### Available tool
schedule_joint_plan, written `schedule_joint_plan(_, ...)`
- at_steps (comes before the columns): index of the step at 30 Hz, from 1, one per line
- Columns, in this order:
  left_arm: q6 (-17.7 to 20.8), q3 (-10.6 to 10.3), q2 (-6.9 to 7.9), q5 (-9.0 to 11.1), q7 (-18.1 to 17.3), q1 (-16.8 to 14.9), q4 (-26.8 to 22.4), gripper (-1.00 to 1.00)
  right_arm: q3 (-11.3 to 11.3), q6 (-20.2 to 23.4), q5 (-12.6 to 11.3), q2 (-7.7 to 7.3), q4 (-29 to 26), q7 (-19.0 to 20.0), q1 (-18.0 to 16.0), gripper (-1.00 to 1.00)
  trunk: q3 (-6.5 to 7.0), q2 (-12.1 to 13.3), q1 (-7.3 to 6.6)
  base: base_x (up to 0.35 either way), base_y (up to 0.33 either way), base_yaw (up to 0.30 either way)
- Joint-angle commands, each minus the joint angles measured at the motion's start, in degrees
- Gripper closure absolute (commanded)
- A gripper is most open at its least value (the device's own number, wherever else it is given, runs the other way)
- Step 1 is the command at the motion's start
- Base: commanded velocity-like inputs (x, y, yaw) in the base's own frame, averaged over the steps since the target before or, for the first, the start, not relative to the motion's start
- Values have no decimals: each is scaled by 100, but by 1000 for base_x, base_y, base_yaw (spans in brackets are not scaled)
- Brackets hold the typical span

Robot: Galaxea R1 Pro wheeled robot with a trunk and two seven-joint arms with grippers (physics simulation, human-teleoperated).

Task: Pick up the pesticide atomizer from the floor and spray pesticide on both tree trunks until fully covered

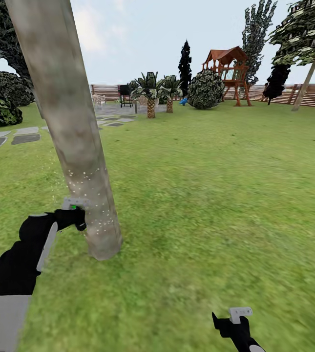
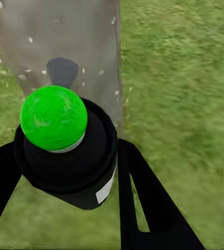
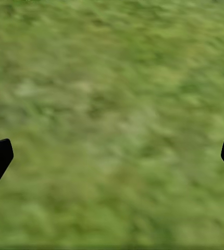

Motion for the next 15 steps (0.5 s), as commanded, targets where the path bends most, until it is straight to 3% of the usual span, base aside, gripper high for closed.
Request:
schedule_joint_plan(1,15,292,21,60,-7,-30,0,100,-2,0,0,1,-2,0,0,-100,0,0,0,0,0,0)
schedule_joint_plan(4,141,633,158,65,-16,-134,2,100,4,0,0,2,-3,0,-3,-100,0,0,0,0,0,0)
schedule_joint_plan(8,70,599,180,30,-23,-78,67,100,2,0,0,-1,-3,0,0,-100,0,0,0,0,0,0)
schedule_joint_plan(9,-24,597,162,27,-19,75,186,100,2,0,0,0,1,0,-1,-100,0,0,0,0,0,0)
schedule_joint_plan(12,-946,455,128,16,31,207,985,100,2,0,0,1,0,0,-2,-100,0,0,0,0,0,0)
schedule_joint_plan(15,-1933,367,117,-7,68,225,2254,100,1,0,0,2,3,0,-3,-100,0,0,0,0,0,0)
